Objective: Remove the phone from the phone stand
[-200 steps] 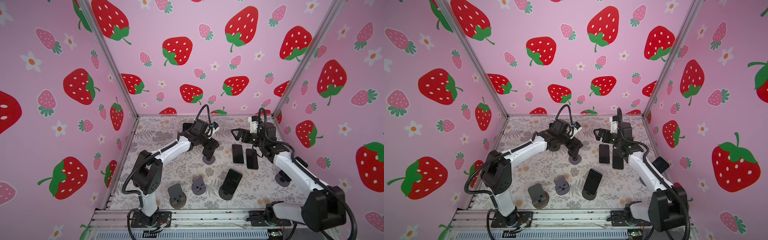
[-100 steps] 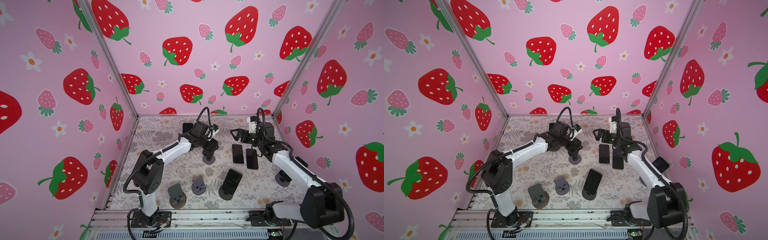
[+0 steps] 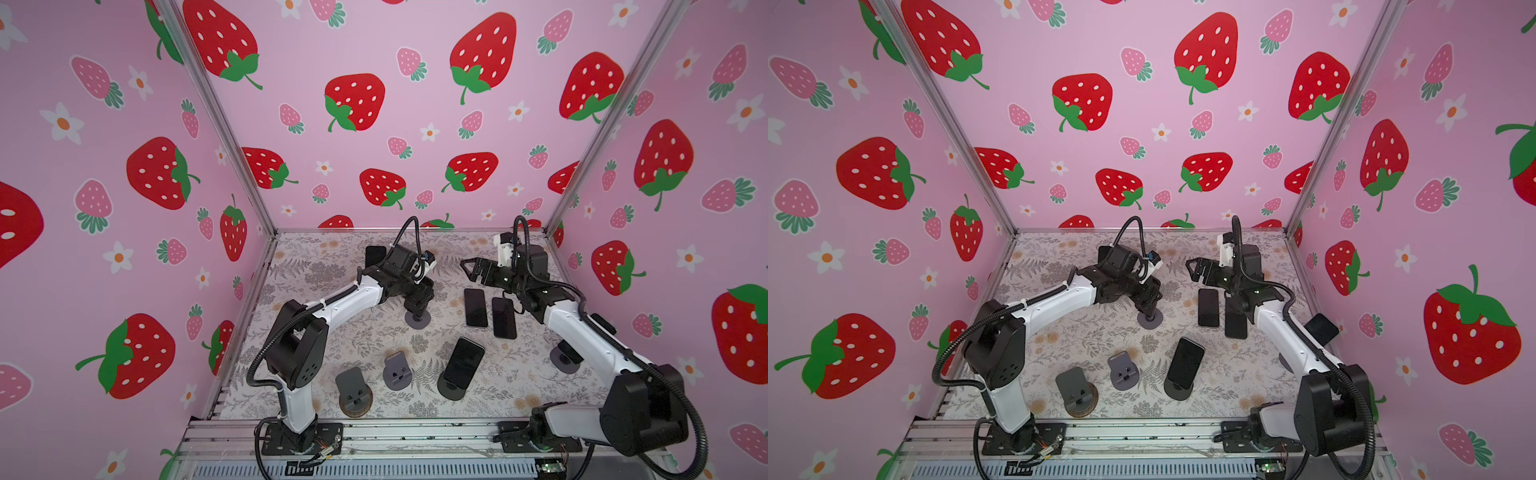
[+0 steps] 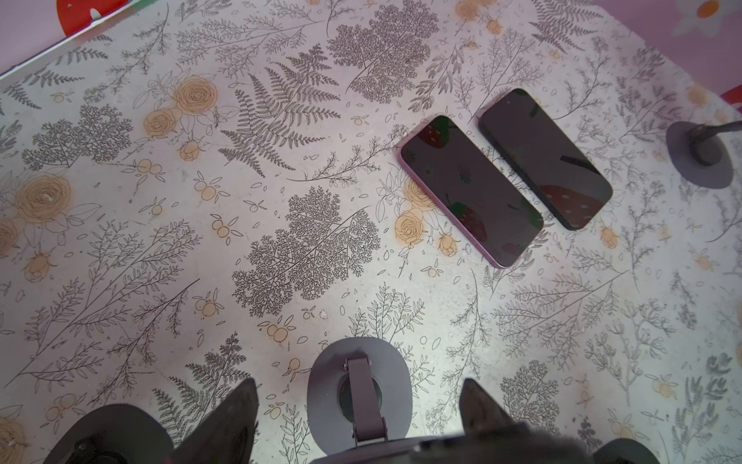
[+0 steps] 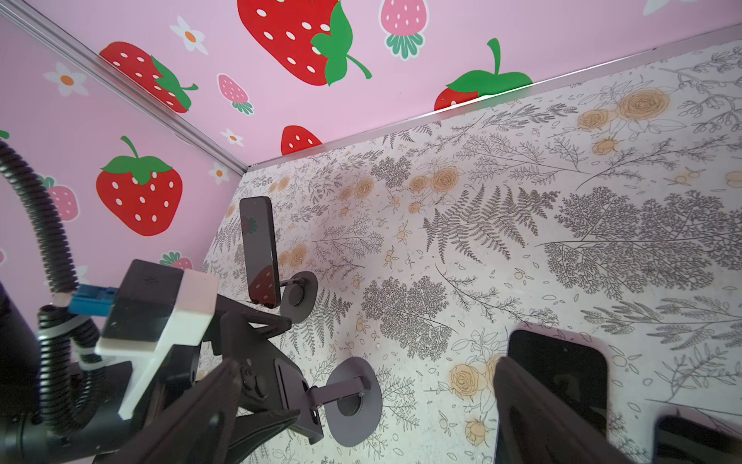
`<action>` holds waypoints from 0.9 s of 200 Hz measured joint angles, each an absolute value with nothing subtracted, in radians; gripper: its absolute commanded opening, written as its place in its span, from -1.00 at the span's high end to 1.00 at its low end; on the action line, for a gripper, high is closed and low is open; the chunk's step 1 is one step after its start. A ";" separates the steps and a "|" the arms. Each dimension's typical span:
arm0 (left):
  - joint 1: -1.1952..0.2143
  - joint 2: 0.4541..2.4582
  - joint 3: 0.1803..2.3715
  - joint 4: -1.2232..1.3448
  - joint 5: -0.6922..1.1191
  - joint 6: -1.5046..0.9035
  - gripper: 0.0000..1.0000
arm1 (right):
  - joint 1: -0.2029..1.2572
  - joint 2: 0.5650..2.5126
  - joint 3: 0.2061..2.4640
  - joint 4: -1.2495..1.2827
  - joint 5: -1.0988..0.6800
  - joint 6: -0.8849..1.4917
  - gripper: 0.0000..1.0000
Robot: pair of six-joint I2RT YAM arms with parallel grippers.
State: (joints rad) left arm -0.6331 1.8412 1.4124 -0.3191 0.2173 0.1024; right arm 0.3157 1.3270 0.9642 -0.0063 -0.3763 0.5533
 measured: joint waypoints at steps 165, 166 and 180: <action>-0.634 1.723 1.499 -0.484 0.114 0.020 -0.38 | 0.309 1.330 0.968 -0.014 -0.379 0.553 -0.99; -0.634 1.720 1.500 -0.484 0.111 0.019 -0.38 | 0.309 1.331 0.969 -0.014 -0.379 0.553 -0.99; -0.630 1.696 1.500 -0.503 0.097 0.013 -0.38 | 0.309 1.335 0.980 -0.019 -0.379 0.552 -0.99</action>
